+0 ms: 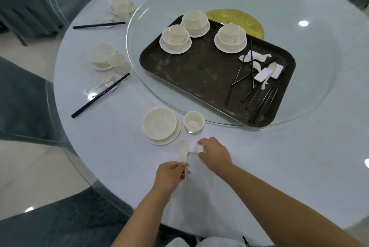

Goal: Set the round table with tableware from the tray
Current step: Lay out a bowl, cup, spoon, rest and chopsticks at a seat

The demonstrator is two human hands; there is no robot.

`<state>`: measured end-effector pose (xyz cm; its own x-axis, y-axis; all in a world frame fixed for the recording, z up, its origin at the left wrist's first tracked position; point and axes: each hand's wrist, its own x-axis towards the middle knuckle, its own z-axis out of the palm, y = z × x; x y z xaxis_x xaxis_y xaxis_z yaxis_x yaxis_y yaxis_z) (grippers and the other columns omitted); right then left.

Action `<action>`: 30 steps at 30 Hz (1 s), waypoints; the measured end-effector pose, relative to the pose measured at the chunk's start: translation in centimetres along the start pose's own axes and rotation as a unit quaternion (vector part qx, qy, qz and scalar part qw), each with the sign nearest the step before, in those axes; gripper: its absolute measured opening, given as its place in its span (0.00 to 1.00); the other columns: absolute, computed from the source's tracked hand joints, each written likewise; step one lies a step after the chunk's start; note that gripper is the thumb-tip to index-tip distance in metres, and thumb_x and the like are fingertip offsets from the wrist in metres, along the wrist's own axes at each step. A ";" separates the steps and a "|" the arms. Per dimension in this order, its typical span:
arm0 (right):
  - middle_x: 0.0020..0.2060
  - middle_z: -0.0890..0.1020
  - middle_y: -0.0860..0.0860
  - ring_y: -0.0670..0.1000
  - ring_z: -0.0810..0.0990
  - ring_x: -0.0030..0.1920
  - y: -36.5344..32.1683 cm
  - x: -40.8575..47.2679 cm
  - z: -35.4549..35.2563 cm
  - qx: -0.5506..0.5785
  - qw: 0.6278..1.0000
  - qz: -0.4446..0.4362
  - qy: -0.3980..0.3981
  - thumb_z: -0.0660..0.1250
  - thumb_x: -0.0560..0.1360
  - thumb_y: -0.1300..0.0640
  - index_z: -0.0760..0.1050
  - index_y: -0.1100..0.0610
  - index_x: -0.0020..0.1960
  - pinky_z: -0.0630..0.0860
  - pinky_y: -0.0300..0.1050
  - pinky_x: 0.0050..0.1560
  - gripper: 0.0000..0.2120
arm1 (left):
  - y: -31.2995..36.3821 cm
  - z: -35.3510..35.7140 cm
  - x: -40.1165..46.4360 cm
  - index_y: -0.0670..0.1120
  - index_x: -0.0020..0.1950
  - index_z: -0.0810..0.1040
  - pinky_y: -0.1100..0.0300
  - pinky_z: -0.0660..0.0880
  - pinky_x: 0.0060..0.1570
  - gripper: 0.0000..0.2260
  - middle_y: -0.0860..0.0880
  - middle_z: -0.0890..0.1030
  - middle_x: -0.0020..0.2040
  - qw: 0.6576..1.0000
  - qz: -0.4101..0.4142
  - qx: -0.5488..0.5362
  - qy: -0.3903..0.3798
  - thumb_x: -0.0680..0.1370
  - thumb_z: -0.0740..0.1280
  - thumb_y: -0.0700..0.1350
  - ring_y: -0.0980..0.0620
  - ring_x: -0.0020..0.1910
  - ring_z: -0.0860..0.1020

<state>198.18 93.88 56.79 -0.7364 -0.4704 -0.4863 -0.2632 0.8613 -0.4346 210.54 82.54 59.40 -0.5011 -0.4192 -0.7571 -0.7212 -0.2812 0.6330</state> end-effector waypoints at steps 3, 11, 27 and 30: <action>0.60 0.72 0.51 0.53 0.76 0.56 0.1 0.2 0.7 -0.027 0.999 -0.006 0.016 0.62 0.77 0.58 0.71 0.49 0.68 0.73 0.44 0.52 0.19 | -0.1 0.4 0.6 0.44 0.43 0.85 0.62 0.75 0.38 0.08 0.48 0.85 0.37 1.000 -0.011 -0.004 0.004 0.78 0.68 0.45 0.55 0.33 0.79; 0.59 0.73 0.50 0.53 0.77 0.55 0.0 0.6 1.4 -0.029 0.999 -0.002 0.034 0.61 0.78 0.60 0.71 0.48 0.67 0.73 0.44 0.51 0.18 | -0.1 0.7 2.6 0.46 0.42 0.84 0.54 0.78 0.46 0.10 0.42 0.84 0.42 1.000 -0.012 0.011 0.007 0.80 0.65 0.44 0.47 0.39 0.79; 0.59 0.74 0.50 0.53 0.78 0.54 0.3 0.8 1.0 -0.007 1.000 -0.005 0.027 0.63 0.78 0.58 0.71 0.49 0.67 0.73 0.42 0.51 0.18 | -0.3 1.3 3.1 0.39 0.46 0.83 0.59 0.72 0.39 0.13 0.45 0.79 0.37 0.995 -0.010 0.096 0.004 0.80 0.62 0.44 0.49 0.36 0.74; 0.59 0.73 0.51 0.53 0.78 0.53 0.4 0.7 0.9 0.001 1.000 -0.009 0.020 0.63 0.78 0.57 0.70 0.49 0.68 0.73 0.41 0.51 0.18 | -0.4 1.3 3.1 0.42 0.43 0.83 0.59 0.74 0.41 0.12 0.45 0.81 0.39 0.995 -0.008 0.100 0.007 0.80 0.62 0.45 0.49 0.37 0.76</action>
<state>198.10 93.71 55.58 -0.7566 -0.4772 -0.4471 -0.2754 0.8527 -0.4440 208.67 82.53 56.57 -0.4827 -0.4282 -0.7639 -0.8110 -0.1106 0.5745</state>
